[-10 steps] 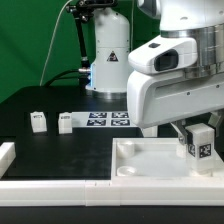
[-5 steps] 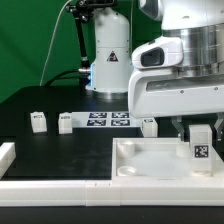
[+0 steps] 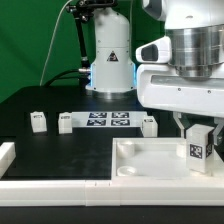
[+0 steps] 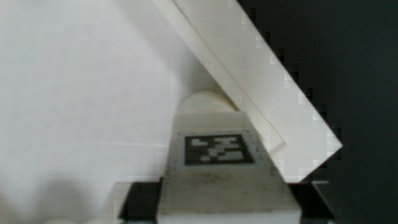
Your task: Assemble one leg
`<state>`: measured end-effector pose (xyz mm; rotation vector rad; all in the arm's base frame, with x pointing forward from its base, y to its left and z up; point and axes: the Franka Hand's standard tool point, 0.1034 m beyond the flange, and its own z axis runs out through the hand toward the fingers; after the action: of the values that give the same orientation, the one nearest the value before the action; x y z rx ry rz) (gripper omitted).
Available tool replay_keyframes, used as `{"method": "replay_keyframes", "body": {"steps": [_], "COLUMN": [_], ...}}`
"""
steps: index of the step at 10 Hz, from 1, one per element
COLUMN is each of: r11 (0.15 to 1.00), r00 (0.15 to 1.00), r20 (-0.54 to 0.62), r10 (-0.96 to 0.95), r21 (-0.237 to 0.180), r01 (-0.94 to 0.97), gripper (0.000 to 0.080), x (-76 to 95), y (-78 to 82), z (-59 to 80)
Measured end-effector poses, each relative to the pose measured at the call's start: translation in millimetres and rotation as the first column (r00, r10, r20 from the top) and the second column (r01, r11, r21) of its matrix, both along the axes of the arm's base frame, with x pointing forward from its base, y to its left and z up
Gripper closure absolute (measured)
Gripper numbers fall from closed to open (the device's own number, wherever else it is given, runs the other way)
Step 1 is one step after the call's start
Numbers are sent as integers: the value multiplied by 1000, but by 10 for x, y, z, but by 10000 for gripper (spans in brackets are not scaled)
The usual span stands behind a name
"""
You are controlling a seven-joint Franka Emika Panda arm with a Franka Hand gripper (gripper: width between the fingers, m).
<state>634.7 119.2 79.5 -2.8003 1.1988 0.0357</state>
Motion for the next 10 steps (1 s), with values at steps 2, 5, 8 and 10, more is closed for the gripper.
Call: {"method": "replay_keyframes", "body": {"steps": [2,5,8,10], "r11": [994,1000,956,872], "r00": [994,1000,955,870], "r20": [-10,14,46,65], "r10": [-110,5,294,489], "r21": [1,2,-11,-28], "r01": [111,-5,-294,-488], "gripper": [509,213,153,151], "x": [0,18,24,20], "y": [6,3,9,68], "z": [-1,-2,2,2]}}
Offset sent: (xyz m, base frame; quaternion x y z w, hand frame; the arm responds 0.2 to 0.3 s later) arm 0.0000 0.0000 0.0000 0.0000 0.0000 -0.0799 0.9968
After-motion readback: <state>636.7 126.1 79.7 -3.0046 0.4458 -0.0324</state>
